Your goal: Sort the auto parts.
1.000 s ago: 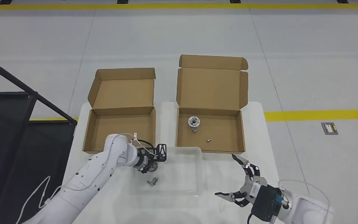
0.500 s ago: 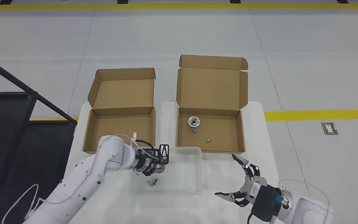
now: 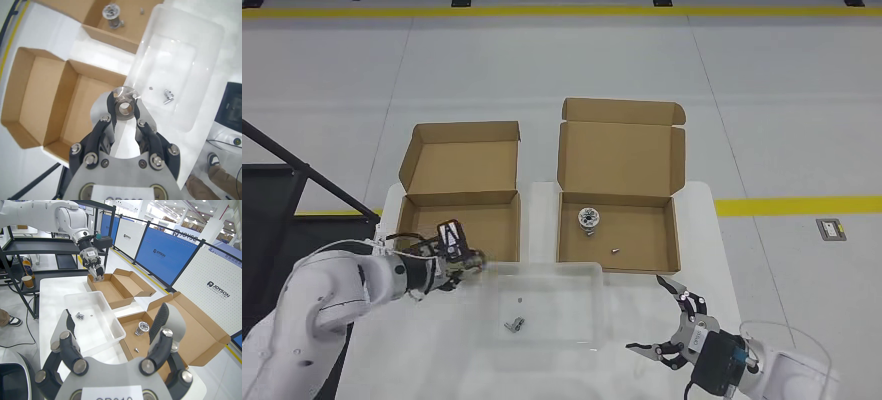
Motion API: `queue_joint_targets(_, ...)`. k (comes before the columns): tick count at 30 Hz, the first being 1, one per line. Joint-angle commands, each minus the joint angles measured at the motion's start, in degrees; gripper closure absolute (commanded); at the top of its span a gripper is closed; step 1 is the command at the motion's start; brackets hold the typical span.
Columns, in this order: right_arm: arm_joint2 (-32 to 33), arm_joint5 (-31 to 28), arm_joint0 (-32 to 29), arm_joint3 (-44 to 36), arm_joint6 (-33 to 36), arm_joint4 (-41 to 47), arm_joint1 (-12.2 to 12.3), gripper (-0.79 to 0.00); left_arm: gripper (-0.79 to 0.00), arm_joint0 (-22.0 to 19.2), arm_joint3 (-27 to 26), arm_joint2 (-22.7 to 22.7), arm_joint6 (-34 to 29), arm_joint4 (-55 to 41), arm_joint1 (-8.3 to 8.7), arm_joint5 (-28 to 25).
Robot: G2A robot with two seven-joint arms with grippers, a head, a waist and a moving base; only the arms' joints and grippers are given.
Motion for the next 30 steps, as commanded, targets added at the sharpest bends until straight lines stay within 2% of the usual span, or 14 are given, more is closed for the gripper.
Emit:
queue_joint_targets(1,0.0,0.0,0.0,0.0,0.0,0.0,0.0,-0.785,0.0,1.82,-0.01,-3.4,1.49,1.22,0.35,2.11)
queue_joint_targets(5,0.0,0.0,0.0,0.0,0.0,0.0,0.0,-0.785,0.0,2.65,3.62,-5.59,2.67,3.04,0.59,4.64)
queue_joint_targets(16,0.0,0.0,0.0,0.0,0.0,0.0,0.0,-0.785,0.0,2.65,3.62,-5.59,2.67,3.04,0.59,4.64)
queue_joint_targets(18,0.0,0.0,0.0,0.0,0.0,0.0,0.0,-0.785,0.0,3.6,3.57,-5.19,3.08,5.5,0.52,7.12)
queue_joint_targets(20,0.0,0.0,0.0,0.0,0.0,0.0,0.0,-0.785,0.0,3.49,5.89,-4.12,4.55,5.44,0.27,8.52)
queue_joint_targets(23,0.0,0.0,0.0,0.0,0.0,0.0,0.0,-0.785,0.0,-0.32,12.9,-1.54,5.7,5.72,-0.23,8.49)
queue_joint_targets(28,0.0,0.0,0.0,0.0,0.0,0.0,0.0,-0.785,0.0,-12.83,27.84,7.37,6.7,7.59,-2.35,6.6)
queue_joint_targets(30,0.0,0.0,0.0,0.0,0.0,0.0,0.0,-0.785,0.0,-17.34,33.61,11.13,8.93,8.53,-3.59,6.41)
